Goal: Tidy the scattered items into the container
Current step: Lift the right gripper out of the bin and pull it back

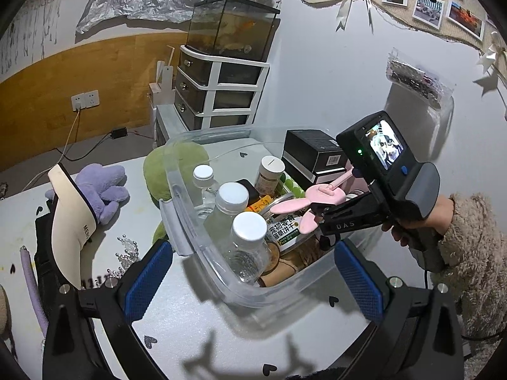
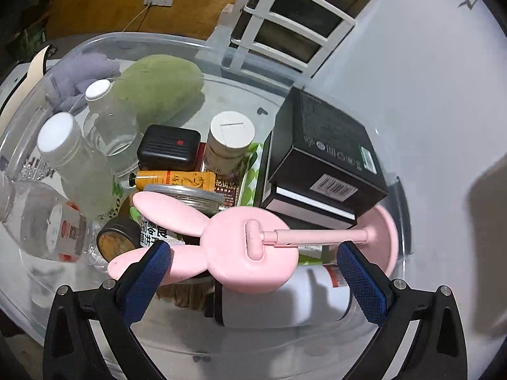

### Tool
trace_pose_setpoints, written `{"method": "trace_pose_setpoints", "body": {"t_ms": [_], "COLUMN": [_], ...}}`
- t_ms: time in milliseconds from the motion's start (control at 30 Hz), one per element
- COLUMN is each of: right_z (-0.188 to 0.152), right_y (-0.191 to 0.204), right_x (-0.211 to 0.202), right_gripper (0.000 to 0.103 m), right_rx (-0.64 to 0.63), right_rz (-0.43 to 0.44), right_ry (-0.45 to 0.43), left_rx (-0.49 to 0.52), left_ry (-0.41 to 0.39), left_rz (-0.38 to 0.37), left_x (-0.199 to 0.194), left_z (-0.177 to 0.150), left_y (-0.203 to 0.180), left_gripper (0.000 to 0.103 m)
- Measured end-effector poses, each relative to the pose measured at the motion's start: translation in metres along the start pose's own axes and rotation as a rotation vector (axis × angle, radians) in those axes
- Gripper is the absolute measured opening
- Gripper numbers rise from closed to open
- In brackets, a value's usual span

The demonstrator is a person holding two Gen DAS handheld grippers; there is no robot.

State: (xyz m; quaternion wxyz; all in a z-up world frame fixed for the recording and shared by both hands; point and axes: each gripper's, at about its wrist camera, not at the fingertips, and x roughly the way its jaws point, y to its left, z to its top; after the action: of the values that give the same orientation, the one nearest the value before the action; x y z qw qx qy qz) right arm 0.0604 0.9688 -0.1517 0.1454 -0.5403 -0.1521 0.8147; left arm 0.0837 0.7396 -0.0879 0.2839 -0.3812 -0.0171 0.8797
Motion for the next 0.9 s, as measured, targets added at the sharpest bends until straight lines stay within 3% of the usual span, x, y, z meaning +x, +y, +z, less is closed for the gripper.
{"method": "trace_pose_setpoints", "body": {"t_ms": [100, 200, 467, 633, 733, 900], "right_z": [-0.003, -0.012, -0.076, -0.113, -0.129, -0.148], "right_y": [-0.009, -0.034, -0.086, -0.067, -0.043, 0.002], "right_x": [-0.009, -0.031, -0.100, -0.127, -0.135, -0.143], "right_gripper": [0.103, 0.103, 0.103, 0.103, 0.103, 0.103], "right_rx": [0.043, 0.165, 0.628, 0.786, 0.808, 0.815], "right_rz": [-0.010, 0.016, 0.043, 0.056, 0.037, -0.003], "right_ry": [-0.029, -0.087, -0.325, -0.426, -0.477, -0.478], "left_rx": [0.009, 0.029, 0.036, 0.020, 0.027, 0.002], "left_ry": [-0.015, -0.048, -0.077, -0.087, -0.095, -0.101], "left_rz": [0.010, 0.024, 0.049, 0.021, 0.008, 0.009], "left_x": [-0.002, -0.006, -0.007, -0.007, -0.009, -0.014], "left_z": [-0.001, -0.001, -0.001, -0.003, -0.007, -0.015], "left_y": [-0.001, -0.004, -0.007, -0.005, -0.005, 0.002], "left_gripper": [0.103, 0.103, 0.103, 0.103, 0.103, 0.103]}}
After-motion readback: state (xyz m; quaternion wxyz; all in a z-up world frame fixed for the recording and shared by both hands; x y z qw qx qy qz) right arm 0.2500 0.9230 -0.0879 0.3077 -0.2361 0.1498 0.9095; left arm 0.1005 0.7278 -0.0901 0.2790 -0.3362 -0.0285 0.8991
